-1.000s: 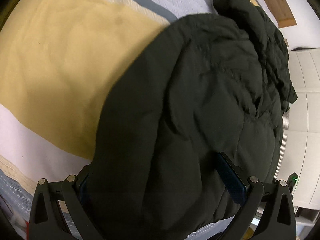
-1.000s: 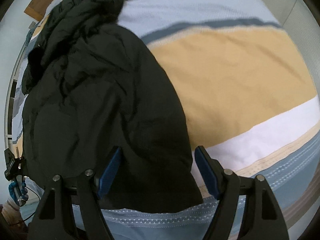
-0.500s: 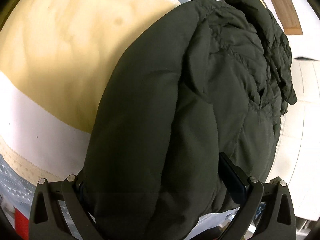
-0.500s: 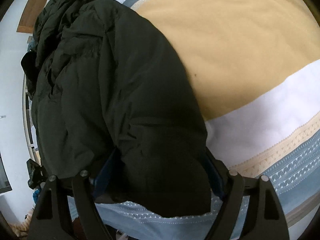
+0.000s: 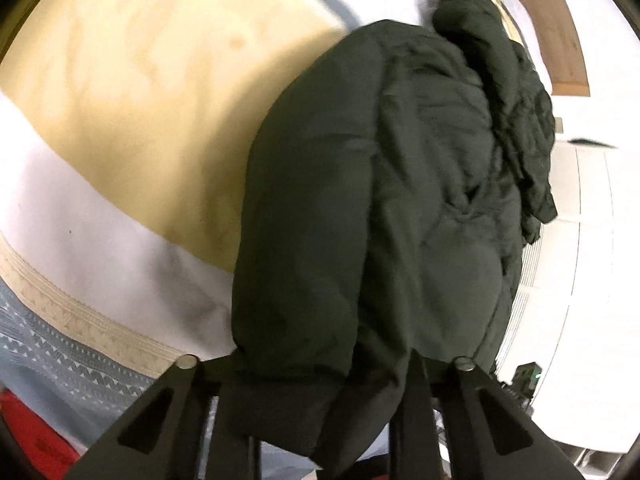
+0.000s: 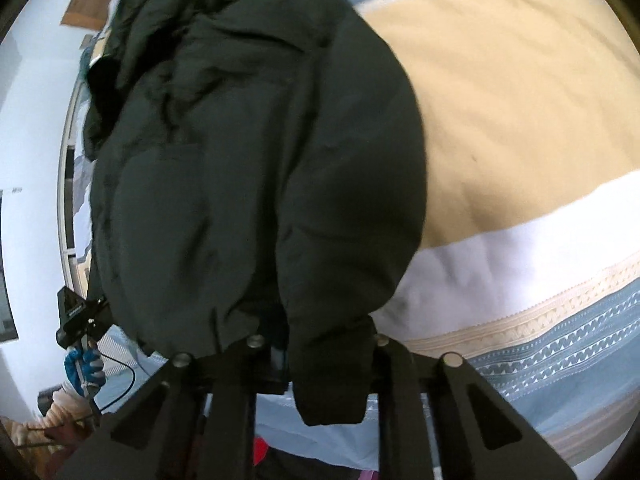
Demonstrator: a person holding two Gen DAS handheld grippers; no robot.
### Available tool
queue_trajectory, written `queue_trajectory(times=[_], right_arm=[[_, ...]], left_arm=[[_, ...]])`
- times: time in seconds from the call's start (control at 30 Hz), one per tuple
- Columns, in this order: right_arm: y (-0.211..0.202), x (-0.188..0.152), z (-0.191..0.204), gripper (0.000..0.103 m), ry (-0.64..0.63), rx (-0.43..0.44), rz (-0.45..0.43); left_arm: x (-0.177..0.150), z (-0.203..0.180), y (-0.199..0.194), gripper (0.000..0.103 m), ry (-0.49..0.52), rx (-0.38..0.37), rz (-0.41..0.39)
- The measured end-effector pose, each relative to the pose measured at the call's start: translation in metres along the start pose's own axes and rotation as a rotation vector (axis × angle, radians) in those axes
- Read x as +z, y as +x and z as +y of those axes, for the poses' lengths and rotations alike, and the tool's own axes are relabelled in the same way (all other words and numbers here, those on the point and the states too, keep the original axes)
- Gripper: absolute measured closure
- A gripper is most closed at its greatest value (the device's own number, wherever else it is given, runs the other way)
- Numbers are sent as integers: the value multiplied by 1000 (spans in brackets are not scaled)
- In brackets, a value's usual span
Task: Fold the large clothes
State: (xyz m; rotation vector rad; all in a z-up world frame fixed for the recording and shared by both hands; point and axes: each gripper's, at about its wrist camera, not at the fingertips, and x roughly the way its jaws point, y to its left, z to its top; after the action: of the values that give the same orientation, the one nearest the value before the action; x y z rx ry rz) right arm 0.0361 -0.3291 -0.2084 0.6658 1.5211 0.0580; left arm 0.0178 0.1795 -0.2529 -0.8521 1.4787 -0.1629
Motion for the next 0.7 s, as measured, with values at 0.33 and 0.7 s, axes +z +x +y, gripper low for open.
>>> queue_trajectory(times=[0.33, 0.7], right_arm=[[-81, 27, 43, 90, -97, 77, -182], [-164, 77, 75, 90, -189, 142, -380]], left_arm=[[29, -47, -74, 90, 121, -37, -102], [82, -142, -127, 90, 277, -120, -237]])
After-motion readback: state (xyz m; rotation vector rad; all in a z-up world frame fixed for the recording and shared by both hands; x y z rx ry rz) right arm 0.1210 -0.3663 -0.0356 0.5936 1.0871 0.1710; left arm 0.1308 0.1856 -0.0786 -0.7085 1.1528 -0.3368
